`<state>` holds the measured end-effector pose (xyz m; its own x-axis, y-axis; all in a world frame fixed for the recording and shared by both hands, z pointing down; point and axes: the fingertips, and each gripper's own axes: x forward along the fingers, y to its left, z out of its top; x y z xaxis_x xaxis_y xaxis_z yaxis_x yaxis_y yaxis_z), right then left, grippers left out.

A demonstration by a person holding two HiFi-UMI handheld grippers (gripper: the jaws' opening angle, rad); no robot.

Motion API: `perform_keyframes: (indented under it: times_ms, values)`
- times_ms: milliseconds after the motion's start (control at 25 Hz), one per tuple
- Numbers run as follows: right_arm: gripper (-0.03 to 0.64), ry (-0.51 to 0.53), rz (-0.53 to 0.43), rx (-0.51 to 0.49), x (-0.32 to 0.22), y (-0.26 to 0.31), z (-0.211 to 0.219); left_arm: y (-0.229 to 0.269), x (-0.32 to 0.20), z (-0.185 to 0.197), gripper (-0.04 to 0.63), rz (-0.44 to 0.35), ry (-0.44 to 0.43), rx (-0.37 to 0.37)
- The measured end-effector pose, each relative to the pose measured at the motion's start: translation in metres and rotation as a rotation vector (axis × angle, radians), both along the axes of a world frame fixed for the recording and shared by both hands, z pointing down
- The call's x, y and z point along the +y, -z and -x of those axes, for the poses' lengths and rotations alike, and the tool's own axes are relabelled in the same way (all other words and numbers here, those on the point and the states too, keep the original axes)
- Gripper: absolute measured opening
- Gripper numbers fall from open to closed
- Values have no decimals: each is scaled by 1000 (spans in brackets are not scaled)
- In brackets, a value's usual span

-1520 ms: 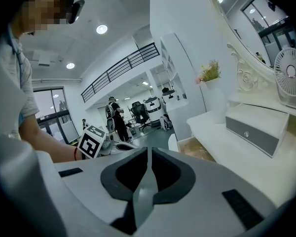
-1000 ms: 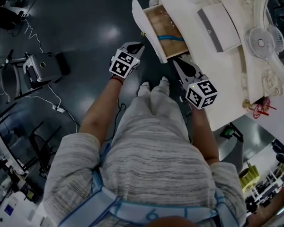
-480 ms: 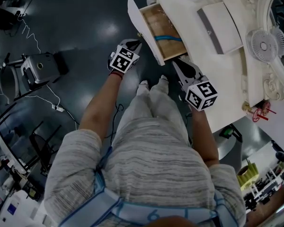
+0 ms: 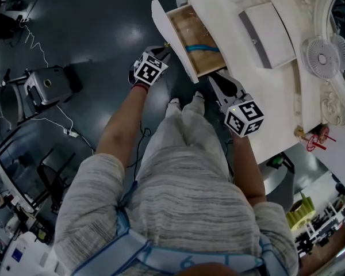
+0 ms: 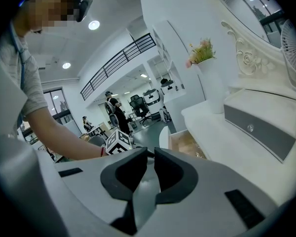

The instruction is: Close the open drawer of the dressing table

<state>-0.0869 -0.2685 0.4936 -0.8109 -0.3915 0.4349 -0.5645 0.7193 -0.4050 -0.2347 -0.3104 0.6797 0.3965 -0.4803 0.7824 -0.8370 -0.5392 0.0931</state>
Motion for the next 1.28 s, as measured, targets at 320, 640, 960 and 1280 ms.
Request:
perform_keyframes:
  times_ms: [320, 640, 960, 1280]
  values:
    - [12, -2, 4, 5, -8, -2, -1, -27, -12, 9, 109, 51, 2, -55]
    - [12, -12, 17, 7, -16, -7, -6, -41, -27, 10, 112, 73, -2, -95]
    - [12, -30, 20, 4, -26, -7, -14, -43, -33, 3, 114, 77, -6, -97]
    - [12, -46, 23, 5, -34, -10, -28, -45, -50, -16, 115, 75, -17, -85]
